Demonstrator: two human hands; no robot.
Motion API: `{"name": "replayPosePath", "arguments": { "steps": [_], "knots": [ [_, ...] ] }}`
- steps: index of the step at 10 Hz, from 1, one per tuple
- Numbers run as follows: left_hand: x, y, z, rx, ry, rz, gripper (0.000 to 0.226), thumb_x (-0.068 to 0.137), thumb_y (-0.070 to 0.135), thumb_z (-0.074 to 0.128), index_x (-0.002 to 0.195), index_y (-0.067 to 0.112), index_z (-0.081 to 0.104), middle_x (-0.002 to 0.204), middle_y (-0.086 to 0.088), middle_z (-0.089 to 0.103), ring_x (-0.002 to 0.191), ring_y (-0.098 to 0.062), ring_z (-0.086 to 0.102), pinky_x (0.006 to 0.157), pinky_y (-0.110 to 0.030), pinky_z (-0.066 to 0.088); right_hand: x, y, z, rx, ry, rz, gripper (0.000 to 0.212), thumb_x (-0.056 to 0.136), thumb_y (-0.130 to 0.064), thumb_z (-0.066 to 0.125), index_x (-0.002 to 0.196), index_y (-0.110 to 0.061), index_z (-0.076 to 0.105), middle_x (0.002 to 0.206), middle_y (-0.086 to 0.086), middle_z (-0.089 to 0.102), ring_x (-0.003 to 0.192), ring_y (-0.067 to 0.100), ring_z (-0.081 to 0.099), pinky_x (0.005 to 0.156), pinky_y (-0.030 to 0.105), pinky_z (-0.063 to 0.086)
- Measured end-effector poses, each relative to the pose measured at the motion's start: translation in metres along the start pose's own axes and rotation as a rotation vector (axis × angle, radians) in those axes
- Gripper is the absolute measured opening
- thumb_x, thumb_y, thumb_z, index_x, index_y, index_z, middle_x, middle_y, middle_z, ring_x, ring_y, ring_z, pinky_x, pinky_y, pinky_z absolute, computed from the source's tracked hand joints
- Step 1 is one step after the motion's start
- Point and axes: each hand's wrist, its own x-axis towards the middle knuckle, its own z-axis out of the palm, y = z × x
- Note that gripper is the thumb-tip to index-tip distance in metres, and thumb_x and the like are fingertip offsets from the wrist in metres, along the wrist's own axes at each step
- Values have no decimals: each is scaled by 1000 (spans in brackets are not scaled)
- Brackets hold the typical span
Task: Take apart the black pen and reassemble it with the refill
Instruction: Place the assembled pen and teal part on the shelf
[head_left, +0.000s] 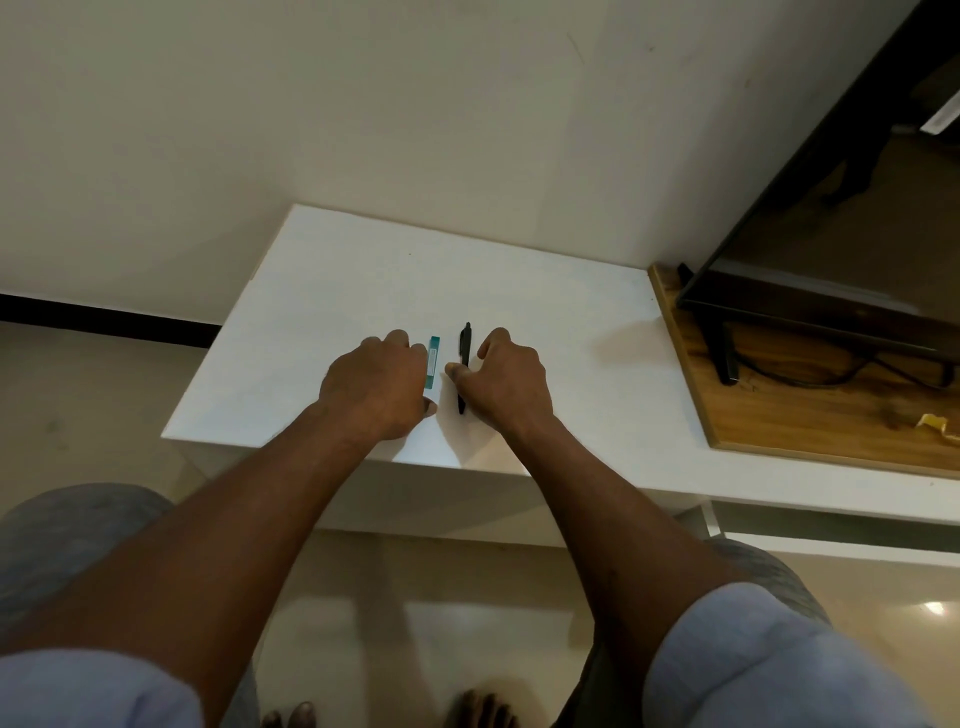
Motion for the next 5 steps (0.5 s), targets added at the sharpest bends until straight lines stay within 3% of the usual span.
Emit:
{"name": "replayPosePath", "arguments": {
  "steps": [3,5],
  "knots": [
    [-21,4,-6,-1,-70,-53,73,88,53,70,145,16,44,138,-7,51,126,-30,48,84,-42,51,-34,0,-11,-73,-33,-53,62,93,-54,71,133,-12,49,121,14,70,107,35,68,73,35,45],
    [-48,6,-12,-49,-176,-67,83,82,56,75,146,19,39,141,-6,52,126,-31,52,87,-45,51,-64,3,-24,-147,-109,-53,72,92,-63,68,136,-10,49,128,15,67,114,34,66,79,38,48]
  ]
}}
